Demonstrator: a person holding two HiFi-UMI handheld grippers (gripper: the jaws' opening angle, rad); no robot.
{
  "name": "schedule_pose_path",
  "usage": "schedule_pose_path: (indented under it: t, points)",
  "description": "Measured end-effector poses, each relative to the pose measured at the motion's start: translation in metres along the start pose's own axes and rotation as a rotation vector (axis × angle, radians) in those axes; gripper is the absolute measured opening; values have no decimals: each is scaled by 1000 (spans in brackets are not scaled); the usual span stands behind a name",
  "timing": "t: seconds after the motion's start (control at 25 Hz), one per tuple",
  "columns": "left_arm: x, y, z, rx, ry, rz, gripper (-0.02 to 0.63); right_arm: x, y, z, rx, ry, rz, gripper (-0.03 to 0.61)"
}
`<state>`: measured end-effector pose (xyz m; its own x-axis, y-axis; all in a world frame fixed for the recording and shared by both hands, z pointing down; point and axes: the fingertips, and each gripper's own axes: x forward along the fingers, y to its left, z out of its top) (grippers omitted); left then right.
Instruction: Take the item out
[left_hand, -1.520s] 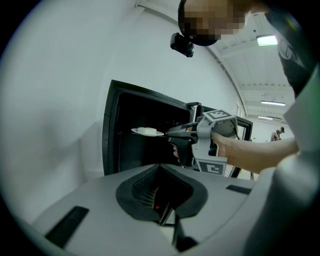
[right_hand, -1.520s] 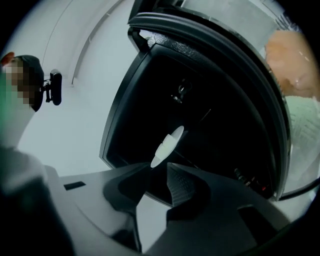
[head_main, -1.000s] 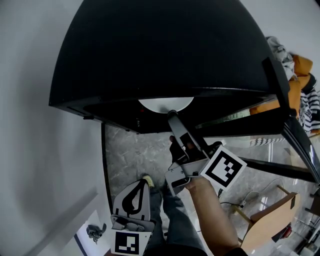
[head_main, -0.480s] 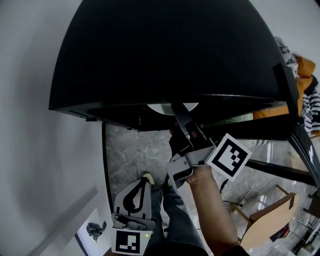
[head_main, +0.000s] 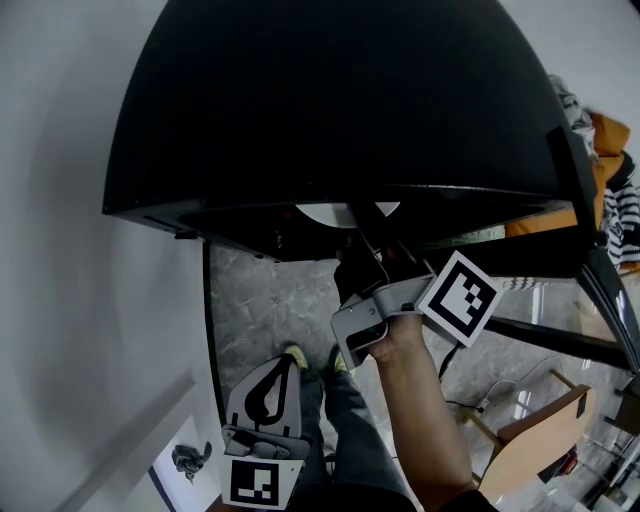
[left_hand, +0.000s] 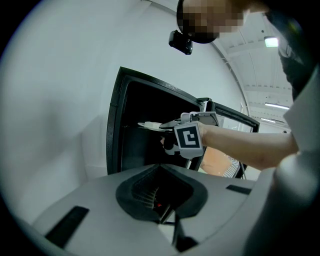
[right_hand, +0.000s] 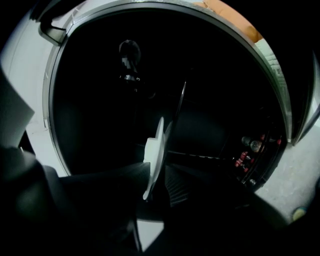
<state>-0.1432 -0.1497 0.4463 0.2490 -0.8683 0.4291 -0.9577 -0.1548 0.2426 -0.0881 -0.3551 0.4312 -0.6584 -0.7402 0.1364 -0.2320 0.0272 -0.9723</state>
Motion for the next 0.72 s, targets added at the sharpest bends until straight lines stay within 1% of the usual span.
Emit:
schedule_pose_path:
  t: [0.12, 0.32, 0.4, 0.56, 0.72]
  points:
    - [-4, -3, -2, 2, 0, 1, 9, -3, 3, -1, 11, 4, 8, 81]
    - [-4, -1, -1, 3, -6, 0, 9, 2, 2, -4, 69, 24, 17, 81]
    - [-5, -1, -1, 4, -5, -1, 9, 2, 2, -4, 84, 22, 15, 58]
    - [-4, 0, 2, 6, -13, 2, 9, 4, 0, -4, 140, 17, 21, 48]
    - [-6, -1, 2, 10, -15, 2, 9, 1, -1, -5, 153, 17, 18, 41]
